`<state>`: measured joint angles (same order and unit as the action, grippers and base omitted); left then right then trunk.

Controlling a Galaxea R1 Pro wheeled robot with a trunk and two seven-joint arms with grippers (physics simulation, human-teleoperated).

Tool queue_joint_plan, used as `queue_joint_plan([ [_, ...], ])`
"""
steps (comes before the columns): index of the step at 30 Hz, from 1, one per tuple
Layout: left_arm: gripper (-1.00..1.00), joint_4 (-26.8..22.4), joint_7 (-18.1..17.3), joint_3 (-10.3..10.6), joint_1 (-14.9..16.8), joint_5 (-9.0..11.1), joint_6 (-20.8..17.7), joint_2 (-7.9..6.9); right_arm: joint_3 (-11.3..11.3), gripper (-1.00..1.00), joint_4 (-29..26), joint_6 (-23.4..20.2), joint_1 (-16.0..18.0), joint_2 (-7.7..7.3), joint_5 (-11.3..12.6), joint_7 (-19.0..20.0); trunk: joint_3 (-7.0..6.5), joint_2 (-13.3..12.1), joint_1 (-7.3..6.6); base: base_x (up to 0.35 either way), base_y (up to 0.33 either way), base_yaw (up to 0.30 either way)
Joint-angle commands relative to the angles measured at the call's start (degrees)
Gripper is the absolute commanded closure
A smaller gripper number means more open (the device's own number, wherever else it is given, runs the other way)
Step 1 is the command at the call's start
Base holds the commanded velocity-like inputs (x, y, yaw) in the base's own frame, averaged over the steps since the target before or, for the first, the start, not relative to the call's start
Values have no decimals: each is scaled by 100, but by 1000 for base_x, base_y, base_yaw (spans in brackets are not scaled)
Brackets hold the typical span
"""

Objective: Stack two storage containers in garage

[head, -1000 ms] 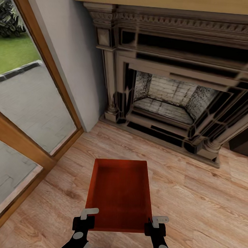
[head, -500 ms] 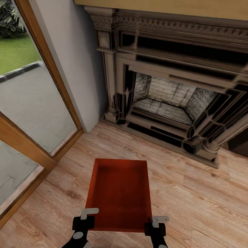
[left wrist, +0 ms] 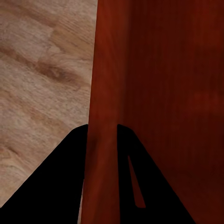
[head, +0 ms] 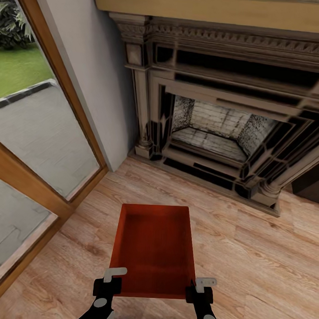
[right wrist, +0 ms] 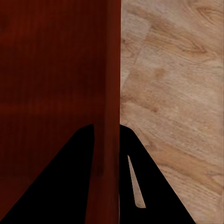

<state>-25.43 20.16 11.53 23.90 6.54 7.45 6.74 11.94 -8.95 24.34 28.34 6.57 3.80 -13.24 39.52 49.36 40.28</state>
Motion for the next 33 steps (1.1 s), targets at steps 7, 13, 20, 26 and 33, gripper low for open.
queue_joint_plan([
  [7, 100, 29, 58, 60, 1, 164, 20, 2, 37, 100, -71, 51, 5, 2, 42, -3, -123, -279, -154, 0, 0, 0],
  [13, 100, 29, 58, 60, 1, 164, 20, 2, 37, 100, -71, 51, 5, 2, 42, -3, -230, -520, -286, 0, 0, 0],
  [20, 100, 29, 58, 60, 1, 164, 20, 2, 28, 100, -71, 106, 5, 2, 27, -3, -356, -801, -440, 0, 0, 0],
  [26, 100, 25, 58, 57, 1, 171, 20, 2, 15, 100, -71, 121, 5, 3, 28, -3, -482, -1041, -571, 0, 0, -71],
  [33, 100, 25, 58, 58, 2, 173, 20, 2, 14, 100, -72, 124, 5, 2, 29, -3, -641, -1282, -703, 0, 0, -144],
])
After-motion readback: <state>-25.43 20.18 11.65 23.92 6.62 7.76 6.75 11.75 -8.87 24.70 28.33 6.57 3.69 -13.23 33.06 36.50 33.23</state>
